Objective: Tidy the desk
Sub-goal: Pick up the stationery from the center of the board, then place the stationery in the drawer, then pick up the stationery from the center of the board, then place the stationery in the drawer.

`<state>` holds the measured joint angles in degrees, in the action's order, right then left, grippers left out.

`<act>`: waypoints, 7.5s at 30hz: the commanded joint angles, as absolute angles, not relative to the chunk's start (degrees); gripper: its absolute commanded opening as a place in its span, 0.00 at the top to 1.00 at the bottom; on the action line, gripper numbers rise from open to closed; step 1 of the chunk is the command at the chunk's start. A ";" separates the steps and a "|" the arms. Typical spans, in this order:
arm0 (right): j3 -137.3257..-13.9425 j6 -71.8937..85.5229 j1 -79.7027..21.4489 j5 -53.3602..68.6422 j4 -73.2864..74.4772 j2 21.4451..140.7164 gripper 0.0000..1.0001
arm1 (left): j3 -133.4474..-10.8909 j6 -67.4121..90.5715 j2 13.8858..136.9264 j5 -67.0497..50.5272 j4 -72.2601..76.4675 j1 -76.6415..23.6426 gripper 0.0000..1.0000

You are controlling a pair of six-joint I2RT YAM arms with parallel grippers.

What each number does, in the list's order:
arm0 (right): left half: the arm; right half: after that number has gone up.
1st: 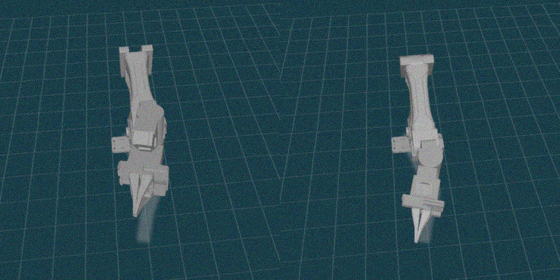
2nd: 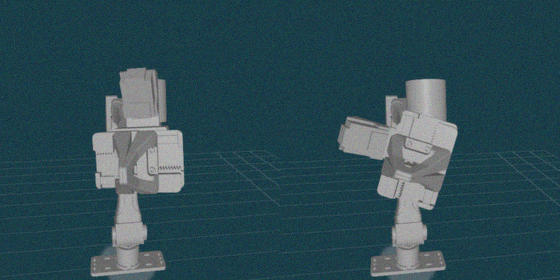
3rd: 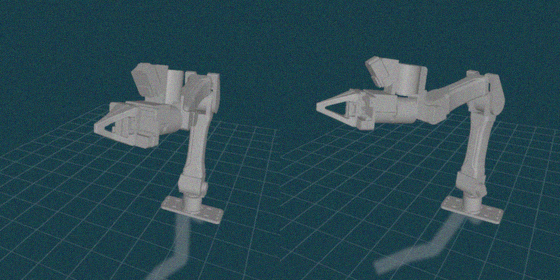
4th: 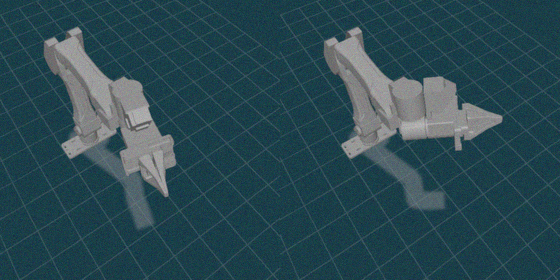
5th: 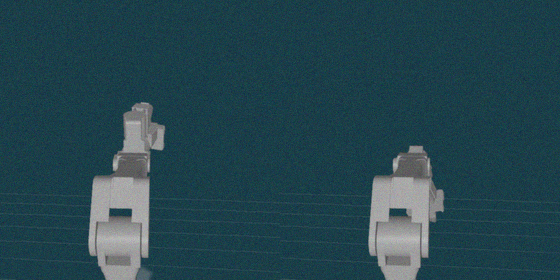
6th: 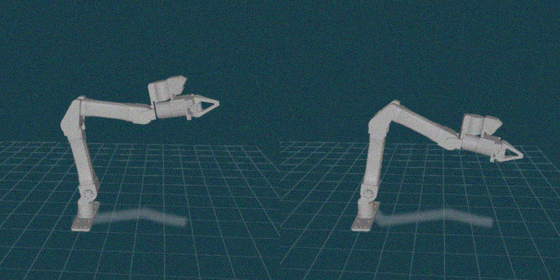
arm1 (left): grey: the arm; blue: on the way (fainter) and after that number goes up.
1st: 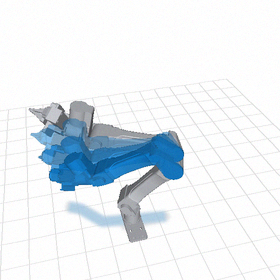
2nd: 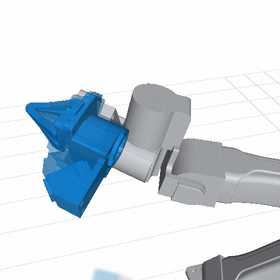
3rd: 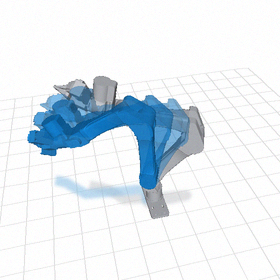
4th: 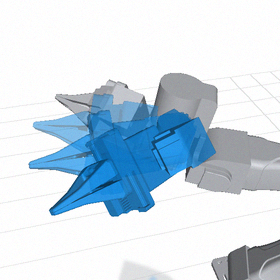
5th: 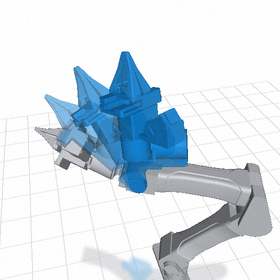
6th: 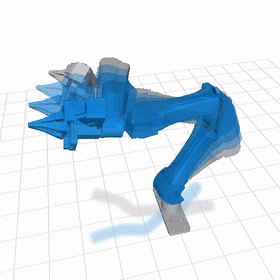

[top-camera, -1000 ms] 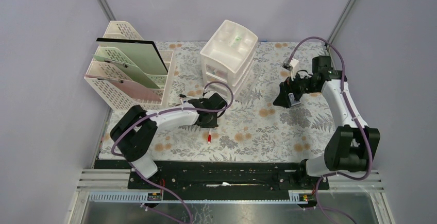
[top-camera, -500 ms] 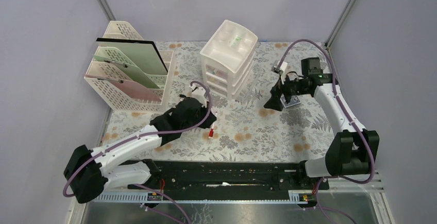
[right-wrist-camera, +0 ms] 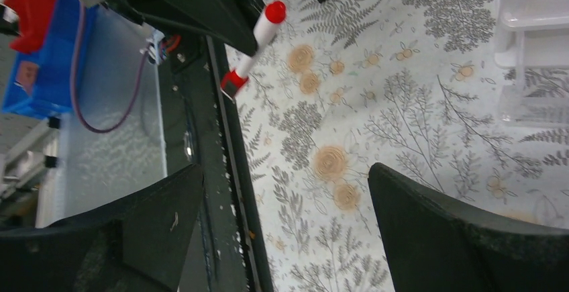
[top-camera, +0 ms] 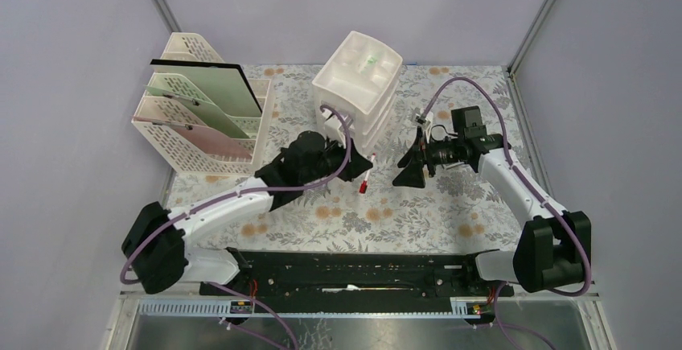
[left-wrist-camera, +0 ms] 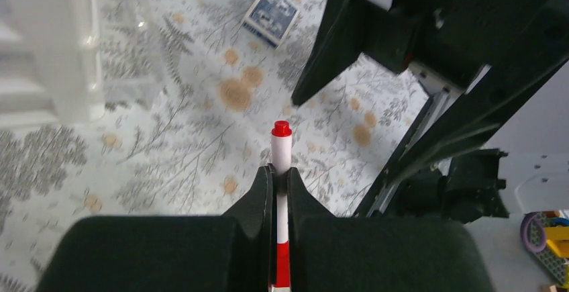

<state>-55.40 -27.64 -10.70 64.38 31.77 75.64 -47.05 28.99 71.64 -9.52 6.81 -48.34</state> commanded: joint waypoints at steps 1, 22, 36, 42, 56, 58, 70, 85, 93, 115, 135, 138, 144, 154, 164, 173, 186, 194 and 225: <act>-54.41 -10.08 -11.84 69.42 18.13 74.50 0.00 | -53.67 31.00 76.36 -13.58 15.65 -48.52 1.00; -49.24 28.15 -11.99 68.90 -16.47 76.98 0.34 | -58.35 43.49 81.92 -7.36 22.74 -48.50 1.00; -47.57 33.66 -13.75 68.62 -22.09 78.47 0.78 | -57.04 47.01 80.86 -7.09 25.77 -48.62 1.00; -47.77 32.59 -13.71 68.82 -21.60 78.75 1.00 | -57.84 45.44 78.34 -3.13 19.96 -48.47 0.72; -53.03 16.69 -4.56 60.22 -3.17 81.80 1.00 | -54.49 34.77 63.09 5.21 2.27 -40.55 0.01; -54.64 14.99 -4.55 56.80 -0.87 83.25 1.00 | -51.93 35.69 60.53 7.17 0.36 -38.90 0.01; -67.18 23.30 -6.25 45.27 1.25 99.19 0.92 | -41.90 44.12 53.83 8.04 -6.19 -32.34 0.01; -77.37 28.69 -8.52 42.56 2.99 111.99 0.48 | -38.65 46.93 53.31 11.94 -10.06 -32.16 0.01; -76.57 22.52 -8.53 50.35 2.50 107.74 0.41 | -38.37 44.23 54.04 9.86 -8.92 -32.09 0.01; -66.51 -1.42 -5.00 57.70 10.99 93.79 0.37 | -50.44 45.44 78.77 26.69 -26.36 -32.07 0.59; -65.21 -0.35 -4.74 58.26 9.30 93.70 0.37 | -52.44 39.73 88.79 26.15 -20.19 -27.13 0.70; -65.13 -0.35 -4.74 58.27 9.23 93.63 0.37 | -52.88 39.24 90.00 25.26 -19.57 -26.74 0.70; -64.31 -0.35 -4.66 58.23 8.57 93.02 0.37 | -53.01 38.60 91.37 24.34 -18.38 -26.00 0.71; -63.59 -0.35 -4.45 58.34 8.00 92.33 0.37 | -51.59 38.68 92.81 21.60 -16.44 -24.70 0.77; -63.20 1.51 -4.38 58.78 7.34 91.94 0.37 | -50.20 39.00 93.24 19.94 -15.20 -23.94 0.74; -62.94 1.43 -4.38 58.87 7.35 91.59 0.37 | -49.92 39.01 94.32 17.31 -14.29 -23.49 0.74; -62.92 1.34 -4.32 59.77 7.30 90.92 0.37 | -51.82 38.35 89.50 13.57 -16.35 -23.33 1.00; -62.55 0.30 -4.36 63.06 7.28 89.36 0.37 | -48.73 37.13 79.98 3.11 -14.50 -23.47 1.00; -50.95 30.41 -9.73 77.44 -25.32 81.91 0.27 | -39.90 44.96 72.08 -19.47 34.68 -39.50 1.00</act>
<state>-52.25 19.20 -8.80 77.52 -13.52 84.07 -36.53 41.95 70.37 -26.30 26.79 -37.23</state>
